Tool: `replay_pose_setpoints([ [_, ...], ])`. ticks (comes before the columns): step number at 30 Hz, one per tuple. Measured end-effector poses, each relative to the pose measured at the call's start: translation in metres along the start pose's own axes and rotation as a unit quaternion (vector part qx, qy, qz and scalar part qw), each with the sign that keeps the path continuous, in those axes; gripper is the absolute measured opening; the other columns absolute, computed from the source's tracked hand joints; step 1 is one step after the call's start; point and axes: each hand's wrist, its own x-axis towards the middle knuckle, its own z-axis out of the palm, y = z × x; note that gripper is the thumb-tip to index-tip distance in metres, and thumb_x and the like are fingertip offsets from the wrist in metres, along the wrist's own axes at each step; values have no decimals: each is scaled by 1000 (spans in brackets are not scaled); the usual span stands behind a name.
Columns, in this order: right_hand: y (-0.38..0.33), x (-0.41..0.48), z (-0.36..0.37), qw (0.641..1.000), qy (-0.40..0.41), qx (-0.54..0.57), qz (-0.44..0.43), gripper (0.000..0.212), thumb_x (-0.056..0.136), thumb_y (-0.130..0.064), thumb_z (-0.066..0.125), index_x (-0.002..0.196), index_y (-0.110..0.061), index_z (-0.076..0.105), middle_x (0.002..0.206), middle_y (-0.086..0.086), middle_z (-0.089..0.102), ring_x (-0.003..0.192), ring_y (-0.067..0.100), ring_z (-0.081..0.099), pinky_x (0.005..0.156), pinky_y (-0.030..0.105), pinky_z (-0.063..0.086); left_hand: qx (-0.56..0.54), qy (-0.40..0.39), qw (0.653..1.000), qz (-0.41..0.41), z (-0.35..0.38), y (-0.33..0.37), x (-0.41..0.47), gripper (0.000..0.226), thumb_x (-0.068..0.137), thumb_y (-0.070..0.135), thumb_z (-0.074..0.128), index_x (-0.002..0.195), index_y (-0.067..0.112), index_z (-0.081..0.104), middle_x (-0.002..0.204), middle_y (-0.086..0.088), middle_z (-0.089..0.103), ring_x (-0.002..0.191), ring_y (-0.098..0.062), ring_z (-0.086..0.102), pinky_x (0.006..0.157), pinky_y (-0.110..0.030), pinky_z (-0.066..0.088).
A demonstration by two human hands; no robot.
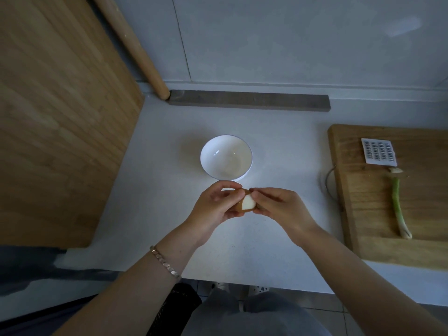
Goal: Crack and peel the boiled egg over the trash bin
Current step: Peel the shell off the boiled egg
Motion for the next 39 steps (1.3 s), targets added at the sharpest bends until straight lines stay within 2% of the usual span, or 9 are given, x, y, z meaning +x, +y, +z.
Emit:
replay_pose_setpoints([
  [8,7,3,11,986,45,-130,-98,18,87,-7,56,92,-9,73,75,-3,70,62,7,68,66,19,57,16,61,998,-3,-6,-1,4,8,82,11,67,86,18,67,92,-8,70,79,-19,68,68,-27,58],
  [15,13,1,16,978,113,-115,-130,15,84,-2,58,89,-4,72,72,-8,68,59,3,67,59,12,53,-59,66,996,-19,-3,-4,4,8,85,10,64,92,13,66,90,-8,72,79,-20,68,66,-26,58],
  [19,11,1,16,987,142,7,-76,17,83,4,57,90,-6,68,72,-1,67,57,3,67,57,9,52,-133,54,989,-24,0,-6,3,15,88,14,59,102,10,63,91,-6,72,78,-17,70,72,-27,60],
  [22,9,2,14,983,141,120,4,15,85,2,55,88,-5,67,77,6,68,64,8,68,68,16,57,-158,42,986,-23,2,-4,3,18,92,16,54,106,7,60,95,-9,71,81,-19,71,79,-30,60],
  [27,10,0,13,980,125,142,56,14,86,-5,55,85,-9,69,79,6,66,75,15,64,79,23,55,-200,53,978,-29,4,-3,3,23,94,21,51,110,5,56,96,-10,72,86,-25,71,81,-32,59],
  [30,10,-1,17,986,99,122,57,16,87,-15,57,88,-5,69,78,6,65,76,16,64,87,30,53,-175,56,983,-29,7,-4,2,26,91,16,55,114,4,52,102,-14,68,87,-26,69,80,-31,59],
  [33,10,-4,20,995,92,24,6,16,85,-25,60,92,-15,70,87,2,71,84,15,68,82,24,53,-130,66,989,-24,11,-6,0,16,90,16,58,103,11,52,102,-13,69,90,-26,69,77,-31,60],
  [36,9,-6,18,994,104,-25,-23,9,83,-26,62,86,-25,71,82,-5,71,79,10,68,76,18,54,-62,71,995,-23,11,-5,-2,14,88,22,61,100,18,55,110,-13,68,99,-27,70,80,-37,59],
  [39,9,-7,14,993,105,-38,-42,11,85,-22,60,85,-27,70,76,-8,70,74,9,67,77,19,55,14,68,998,-1,10,-5,-6,23,79,23,72,98,22,59,106,-8,69,94,-21,71,76,-33,59],
])
